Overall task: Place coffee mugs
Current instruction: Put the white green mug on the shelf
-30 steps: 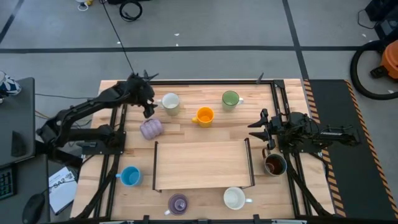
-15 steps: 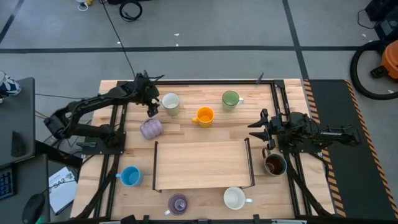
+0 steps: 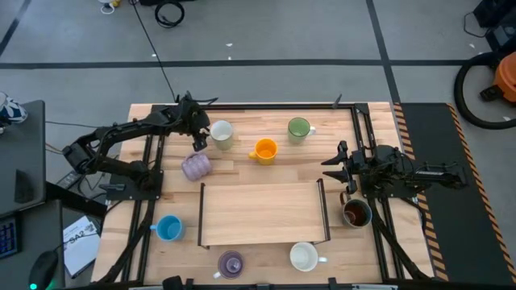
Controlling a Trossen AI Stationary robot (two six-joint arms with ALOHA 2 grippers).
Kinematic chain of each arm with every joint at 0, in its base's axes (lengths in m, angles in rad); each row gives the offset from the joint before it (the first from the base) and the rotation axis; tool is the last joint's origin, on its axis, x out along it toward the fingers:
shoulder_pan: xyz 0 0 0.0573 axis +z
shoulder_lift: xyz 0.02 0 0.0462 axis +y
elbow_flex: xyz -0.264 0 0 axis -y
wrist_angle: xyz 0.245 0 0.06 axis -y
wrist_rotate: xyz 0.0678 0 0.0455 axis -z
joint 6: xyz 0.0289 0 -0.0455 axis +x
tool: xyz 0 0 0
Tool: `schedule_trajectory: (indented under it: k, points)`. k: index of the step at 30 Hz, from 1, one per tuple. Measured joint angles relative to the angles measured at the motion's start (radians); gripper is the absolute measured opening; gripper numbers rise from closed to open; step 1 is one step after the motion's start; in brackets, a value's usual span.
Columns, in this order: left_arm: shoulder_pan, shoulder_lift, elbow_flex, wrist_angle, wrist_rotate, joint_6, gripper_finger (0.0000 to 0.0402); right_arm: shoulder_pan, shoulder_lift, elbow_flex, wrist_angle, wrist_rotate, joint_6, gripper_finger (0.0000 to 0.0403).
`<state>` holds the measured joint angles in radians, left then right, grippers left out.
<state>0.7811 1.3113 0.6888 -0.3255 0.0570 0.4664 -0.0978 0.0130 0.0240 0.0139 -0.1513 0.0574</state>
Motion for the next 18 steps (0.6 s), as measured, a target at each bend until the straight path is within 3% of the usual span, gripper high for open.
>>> schedule_trajectory:
  k: [13, 18]
  points:
    - [0.000, -0.001, 0.000, -0.001, 0.000, 0.002, 0.0074, 0.000, 0.000, 0.000, 0.000, 0.000, 0.000, 0.0160]
    - [0.000, -0.002, 0.000, 0.002, -0.002, 0.001, 0.0063, 0.000, 0.000, 0.000, 0.000, 0.000, 0.000, 0.0160]
